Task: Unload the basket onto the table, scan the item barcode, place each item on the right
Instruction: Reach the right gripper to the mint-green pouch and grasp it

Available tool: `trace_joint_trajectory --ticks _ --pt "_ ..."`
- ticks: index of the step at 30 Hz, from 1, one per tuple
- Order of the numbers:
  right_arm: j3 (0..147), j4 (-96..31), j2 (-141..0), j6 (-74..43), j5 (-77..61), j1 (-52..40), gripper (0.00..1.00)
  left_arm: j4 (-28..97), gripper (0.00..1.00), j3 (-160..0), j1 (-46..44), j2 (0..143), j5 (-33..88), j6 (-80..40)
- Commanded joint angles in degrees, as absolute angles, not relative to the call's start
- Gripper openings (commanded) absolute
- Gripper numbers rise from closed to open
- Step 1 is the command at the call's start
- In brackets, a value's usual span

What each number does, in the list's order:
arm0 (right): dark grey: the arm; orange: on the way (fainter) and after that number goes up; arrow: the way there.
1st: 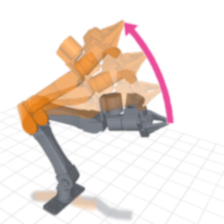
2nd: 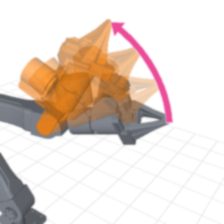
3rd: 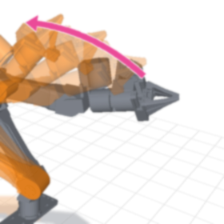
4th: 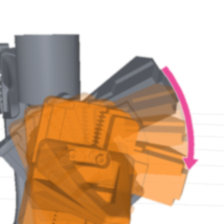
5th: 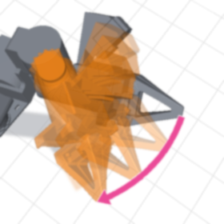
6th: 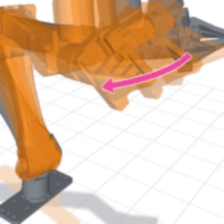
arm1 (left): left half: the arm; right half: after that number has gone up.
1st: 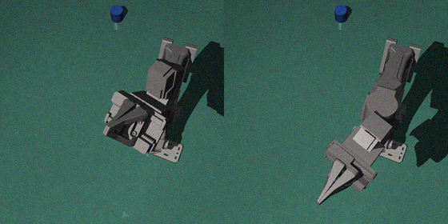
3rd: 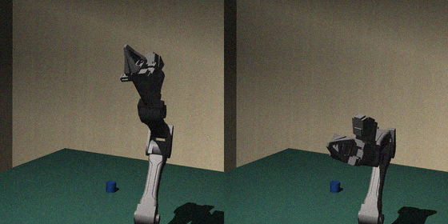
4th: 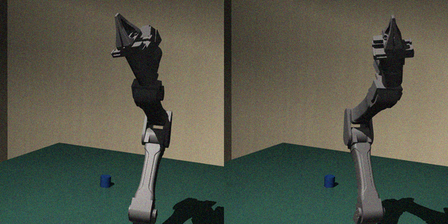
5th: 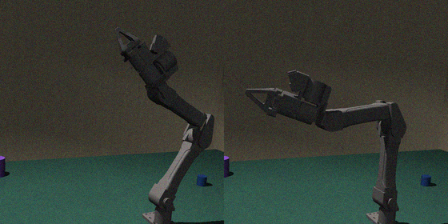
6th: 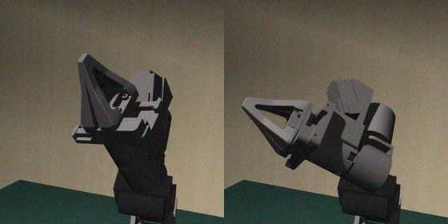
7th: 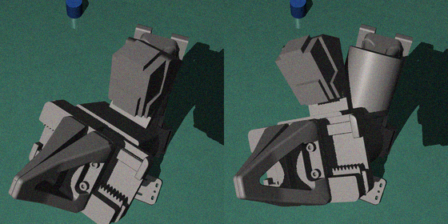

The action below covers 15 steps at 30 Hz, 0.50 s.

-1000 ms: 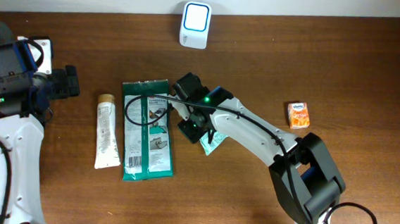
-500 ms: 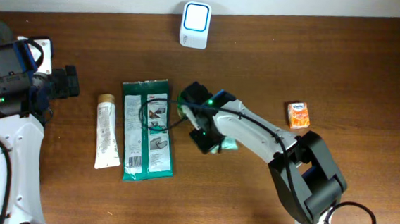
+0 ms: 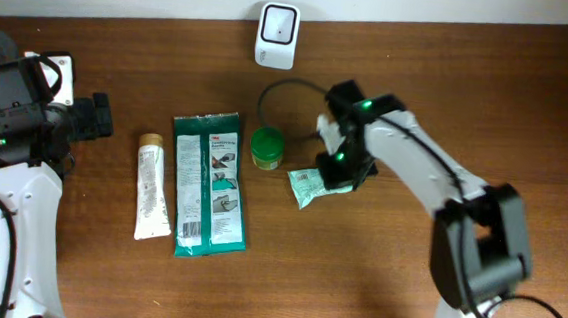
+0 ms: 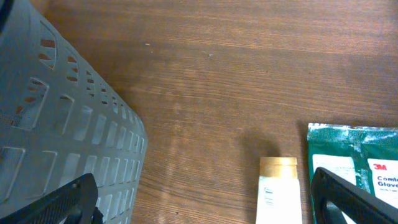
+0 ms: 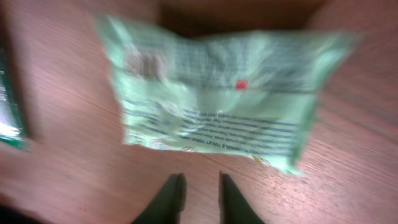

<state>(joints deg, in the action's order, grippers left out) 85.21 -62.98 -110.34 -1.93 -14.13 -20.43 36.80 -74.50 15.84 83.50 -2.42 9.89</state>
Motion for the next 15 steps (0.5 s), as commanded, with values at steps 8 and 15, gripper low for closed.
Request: trace_joint_trajectory --ticks 8,15 --pt "88.0 -59.6 -115.9 5.6 -32.4 -4.9 0.74 36.7 0.99 -75.3 16.0 82.7 -2.6 10.2" --pt "87.8 -60.4 -122.7 8.6 -39.0 -6.4 0.73 36.7 0.99 -75.3 16.1 82.7 -2.6 10.2"
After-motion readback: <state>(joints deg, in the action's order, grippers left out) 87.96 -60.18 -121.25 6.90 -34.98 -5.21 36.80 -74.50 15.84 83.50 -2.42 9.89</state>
